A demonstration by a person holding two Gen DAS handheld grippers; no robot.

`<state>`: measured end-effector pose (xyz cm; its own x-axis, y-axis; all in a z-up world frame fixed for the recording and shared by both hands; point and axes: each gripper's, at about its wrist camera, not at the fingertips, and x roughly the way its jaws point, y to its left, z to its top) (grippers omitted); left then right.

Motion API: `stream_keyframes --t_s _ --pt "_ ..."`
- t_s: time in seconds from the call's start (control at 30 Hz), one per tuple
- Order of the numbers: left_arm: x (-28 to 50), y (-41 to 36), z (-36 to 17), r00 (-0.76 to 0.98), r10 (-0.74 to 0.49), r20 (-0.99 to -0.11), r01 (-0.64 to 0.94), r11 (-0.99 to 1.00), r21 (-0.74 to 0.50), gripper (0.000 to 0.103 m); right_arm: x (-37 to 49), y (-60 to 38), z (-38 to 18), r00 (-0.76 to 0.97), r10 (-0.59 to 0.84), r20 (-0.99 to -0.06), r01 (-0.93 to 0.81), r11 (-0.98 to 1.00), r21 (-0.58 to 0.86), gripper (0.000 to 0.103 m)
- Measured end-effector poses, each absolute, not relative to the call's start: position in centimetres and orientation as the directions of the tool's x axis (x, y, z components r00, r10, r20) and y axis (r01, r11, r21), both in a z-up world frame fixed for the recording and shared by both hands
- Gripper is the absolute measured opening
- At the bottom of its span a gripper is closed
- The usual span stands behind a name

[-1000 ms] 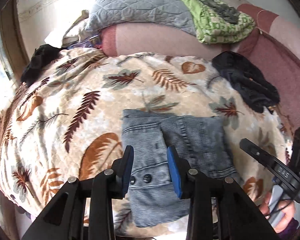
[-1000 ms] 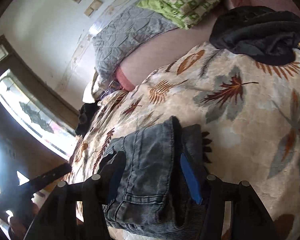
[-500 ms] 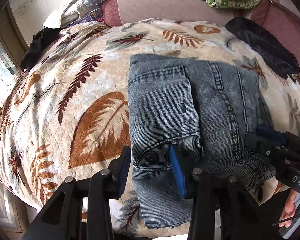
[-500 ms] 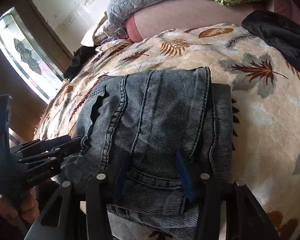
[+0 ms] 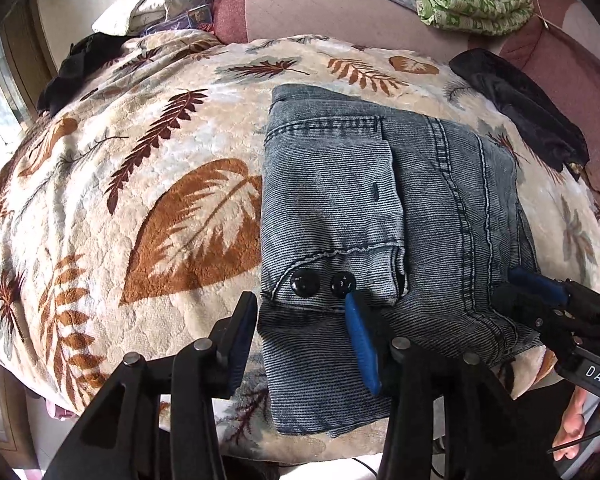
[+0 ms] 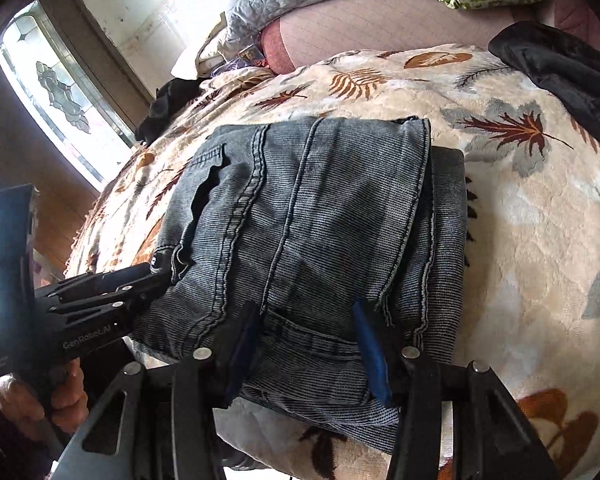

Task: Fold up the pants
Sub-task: 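Lower the folded end onto the jeans and open the left tool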

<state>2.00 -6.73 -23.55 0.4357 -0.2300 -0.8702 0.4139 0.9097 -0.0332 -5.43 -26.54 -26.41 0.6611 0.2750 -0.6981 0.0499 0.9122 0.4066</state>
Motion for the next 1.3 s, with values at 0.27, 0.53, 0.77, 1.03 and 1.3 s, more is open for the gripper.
stream_keyframes --t_s 0.27,0.53,0.77,1.03,1.3 --pt "5.0 -8.6 -17.5 0.599 -0.178 -0.78 0.399 0.912 0.098 0.066 -4.2 -28.9 -21.0 0.819 0.183 -0.544 0.072 0.908 0.413 0.052" --pt "11.3 -12.0 -20.6 0.521 -0.128 -0.844 0.354 0.932 0.078 0.068 1.5 -30.4 -22.3 0.782 0.185 -0.595 0.141 0.878 0.458 0.042" --pt "13.3 -12.9 -24.8 0.447 -0.084 -0.891 0.33 0.941 0.077 0.069 4.1 -30.8 -25.7 0.714 0.219 -0.665 0.175 0.864 0.473 0.043" --pt "11.7 -10.7 -23.1 0.442 -0.101 -0.892 0.322 0.945 0.053 0.076 1.7 -30.5 -24.5 0.744 0.219 -0.631 0.147 0.868 0.475 0.046" --pt "3.7 -7.7 -21.2 0.502 -0.119 -0.856 0.367 0.926 0.087 0.076 -4.2 -27.3 -22.8 0.748 0.253 -0.613 0.023 0.914 0.405 0.046"
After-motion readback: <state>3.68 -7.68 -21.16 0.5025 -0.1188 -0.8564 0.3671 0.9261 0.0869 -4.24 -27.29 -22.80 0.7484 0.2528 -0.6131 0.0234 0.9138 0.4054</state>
